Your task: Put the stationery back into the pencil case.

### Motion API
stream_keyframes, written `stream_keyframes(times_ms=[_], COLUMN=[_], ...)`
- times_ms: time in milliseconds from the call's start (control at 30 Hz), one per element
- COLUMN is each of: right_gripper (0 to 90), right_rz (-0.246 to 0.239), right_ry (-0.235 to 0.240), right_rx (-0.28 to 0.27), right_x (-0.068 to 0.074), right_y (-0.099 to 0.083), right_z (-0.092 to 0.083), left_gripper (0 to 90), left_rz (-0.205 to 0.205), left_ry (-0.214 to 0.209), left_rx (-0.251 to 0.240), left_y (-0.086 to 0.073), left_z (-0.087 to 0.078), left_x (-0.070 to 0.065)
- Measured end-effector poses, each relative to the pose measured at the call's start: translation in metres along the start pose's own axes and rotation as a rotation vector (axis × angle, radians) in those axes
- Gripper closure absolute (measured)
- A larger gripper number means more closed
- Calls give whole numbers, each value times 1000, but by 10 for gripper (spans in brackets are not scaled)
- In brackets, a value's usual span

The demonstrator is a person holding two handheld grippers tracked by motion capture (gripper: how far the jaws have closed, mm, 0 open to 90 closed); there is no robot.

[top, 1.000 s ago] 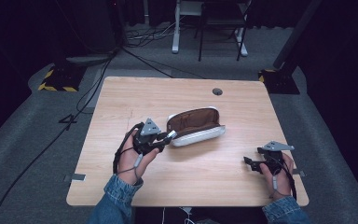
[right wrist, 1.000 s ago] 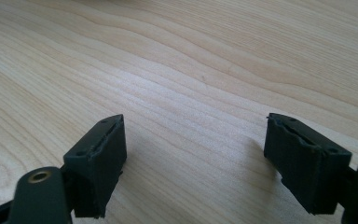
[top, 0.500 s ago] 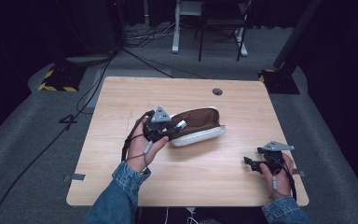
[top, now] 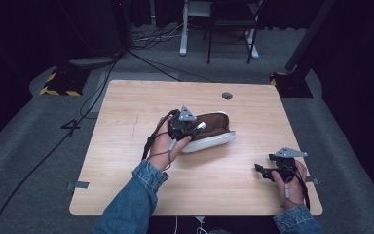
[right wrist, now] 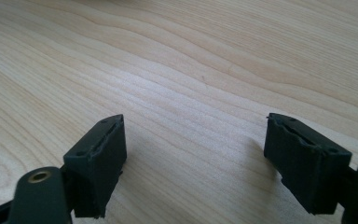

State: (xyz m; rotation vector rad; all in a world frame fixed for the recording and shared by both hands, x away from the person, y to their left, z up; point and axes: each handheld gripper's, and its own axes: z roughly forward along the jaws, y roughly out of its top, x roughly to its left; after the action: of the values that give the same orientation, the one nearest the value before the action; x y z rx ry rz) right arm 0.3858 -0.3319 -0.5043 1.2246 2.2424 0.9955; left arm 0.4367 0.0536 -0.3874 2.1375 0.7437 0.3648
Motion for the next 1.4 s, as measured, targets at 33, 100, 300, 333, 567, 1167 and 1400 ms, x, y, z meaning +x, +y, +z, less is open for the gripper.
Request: stream_keyframes(times_ms=[33, 100, 300, 333, 567, 1167, 1400], right_gripper=[212, 212, 212, 212, 212, 212, 212], right_rz=[0, 0, 0, 0, 0, 0, 0], right_ry=[0, 0, 0, 0, 0, 0, 0], right_rx=[0, 0, 0, 0, 0, 0, 0], right_x=[0, 0, 0, 0, 0, 0, 0], right_y=[0, 0, 0, 0, 0, 0, 0], right_z=[0, 0, 0, 0, 0, 0, 0], left_gripper=[728, 728, 728, 728, 728, 727, 727], left_rz=[6, 7, 2, 2, -13, -2, -2], left_ry=[-2, -1, -5, -2, -21, -43, -43], left_rx=[7, 11, 27, 30, 50, 90, 107], left_y=[2, 4, 6, 6, 5, 3, 2], left_z=[6, 11, 25, 27, 40, 61, 64], left_x=[0, 1, 3, 4, 12, 17, 17])
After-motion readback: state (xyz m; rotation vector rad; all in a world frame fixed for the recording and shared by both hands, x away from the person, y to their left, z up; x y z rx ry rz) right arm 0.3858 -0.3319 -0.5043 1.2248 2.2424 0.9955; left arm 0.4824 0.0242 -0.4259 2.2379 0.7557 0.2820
